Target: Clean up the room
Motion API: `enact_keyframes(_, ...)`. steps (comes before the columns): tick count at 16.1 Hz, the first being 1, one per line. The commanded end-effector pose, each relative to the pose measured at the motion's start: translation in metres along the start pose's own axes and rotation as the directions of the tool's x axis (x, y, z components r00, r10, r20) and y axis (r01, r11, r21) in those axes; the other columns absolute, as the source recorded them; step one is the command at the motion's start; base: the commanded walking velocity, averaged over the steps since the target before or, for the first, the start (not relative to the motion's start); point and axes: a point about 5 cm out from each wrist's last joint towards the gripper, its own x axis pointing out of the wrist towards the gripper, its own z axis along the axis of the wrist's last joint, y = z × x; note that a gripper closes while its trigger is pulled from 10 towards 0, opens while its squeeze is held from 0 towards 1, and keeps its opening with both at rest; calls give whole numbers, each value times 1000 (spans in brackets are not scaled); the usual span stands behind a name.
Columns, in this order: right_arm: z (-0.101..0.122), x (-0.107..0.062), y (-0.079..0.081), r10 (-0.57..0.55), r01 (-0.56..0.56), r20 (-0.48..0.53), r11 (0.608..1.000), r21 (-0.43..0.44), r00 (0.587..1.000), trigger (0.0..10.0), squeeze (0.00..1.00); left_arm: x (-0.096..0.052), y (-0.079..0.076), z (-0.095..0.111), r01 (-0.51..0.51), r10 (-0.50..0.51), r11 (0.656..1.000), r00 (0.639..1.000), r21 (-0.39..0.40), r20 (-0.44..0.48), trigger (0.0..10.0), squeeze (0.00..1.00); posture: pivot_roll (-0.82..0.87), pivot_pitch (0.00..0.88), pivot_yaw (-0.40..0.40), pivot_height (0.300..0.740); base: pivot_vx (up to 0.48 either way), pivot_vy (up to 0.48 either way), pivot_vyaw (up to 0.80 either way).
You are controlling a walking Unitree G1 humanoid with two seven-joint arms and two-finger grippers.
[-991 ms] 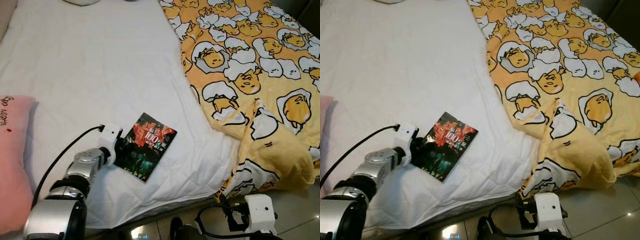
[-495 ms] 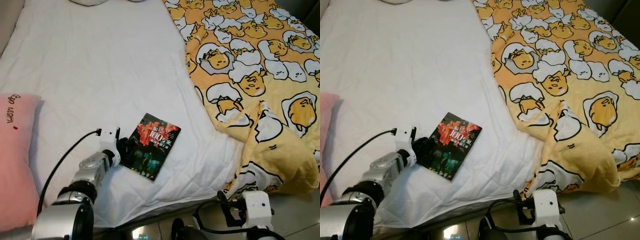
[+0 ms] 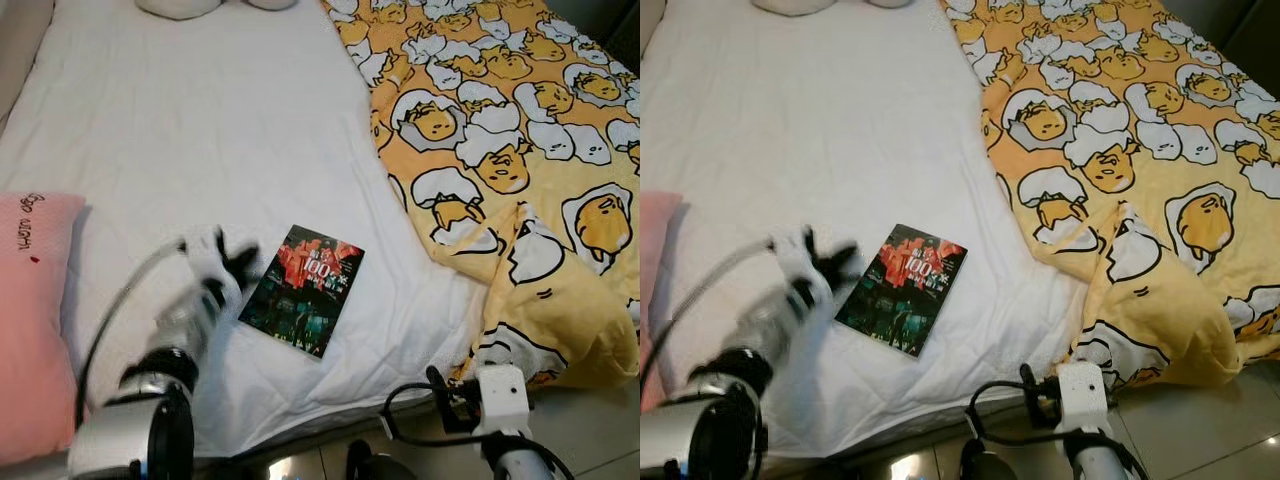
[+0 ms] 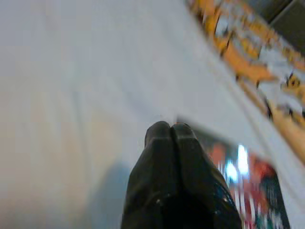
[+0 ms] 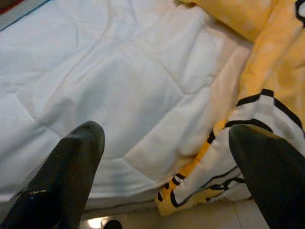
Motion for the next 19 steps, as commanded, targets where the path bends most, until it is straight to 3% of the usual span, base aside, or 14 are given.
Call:
enact_keyframes(1, -5, -1, -3, -19, 19, -8, 1000, 2, 1000, 10000, 0, -2, 3, 2, 3, -3, 1000, 1000, 18, 13, 0, 0, -13, 130, -23, 740, 0, 0, 0)
enact_keyframes(4, 0, 8, -3, -29, 29, 19, 999, 19, 999, 10000, 0, -6, 7, 0, -68, 73, 969, 997, 237, -14, 0, 0, 3, 121, -20, 740, 0, 0, 0)
enact_keyframes(5, 5, 14, -2, -53, 49, 39, 992, 114, 998, 10000, 0, -8, 1, -14, -28, 60, 917, 996, 397, -70, 10000, 1000, 12, 116, -22, 740, 0, 0, 0)
enact_keyframes(6, 3, 16, -1, -58, 52, 26, 982, 182, 998, 10000, 0, -10, 0, -21, -13, 56, 897, 995, 441, -86, 10000, 1000, 9, 117, -20, 740, 0, 0, 0)
enact_keyframes(7, 1, 15, 0, -46, 40, 27, 980, 194, 999, 10000, 0, -13, 1, -26, -15, 59, 906, 994, 422, -90, 10000, 1000, 10, 116, -19, 740, 0, 0, 0)
enact_keyframes(9, -3, 13, 2, -22, 17, 22, 979, 201, 1000, 10000, 0, -20, 1, -33, -11, 55, 885, 995, 465, -81, 10000, 1000, 9, 109, -12, 740, 0, 0, 0)
enact_keyframes(10, -6, 13, 1, -22, 19, 15, 980, 199, 1000, 10000, 0, -22, 0, -35, -45, 73, 907, 996, 419, -52, 10000, 1000, 10, 103, -10, 740, 0, 0, 0)
enact_keyframes(13, -10, 18, 2, -19, 20, -3, 973, 230, 1000, 10000, 0, -21, -14, -50, -6, 43, 897, 996, 441, -75, 10000, 1000, 10, 86, -3, 740, 0, 0, 0)
enact_keyframes(17, -9, 18, 0, -9, 6, 10, 978, 207, 1000, 10000, 0, -19, -29, -73, 146, -46, 895, 970, 421, -240, 10000, 1000, -6, 83, -12, 740, 0, 0, 0)
enact_keyframes(18, -5, 15, 1, 26, -32, 41, 989, 143, 999, 10000, 0, -17, -32, -74, 160, -42, 876, 965, 455, -259, 10000, 1000, -7, 94, -20, 740, 0, 0, 0)
enact_keyframes(19, -3, 15, 4, 59, -66, 54, 987, 148, 997, 10000, 0, -14, -31, -70, 111, -2, 882, 973, 458, -232, 10000, 1000, -6, 96, -21, 740, 0, 0, 0)
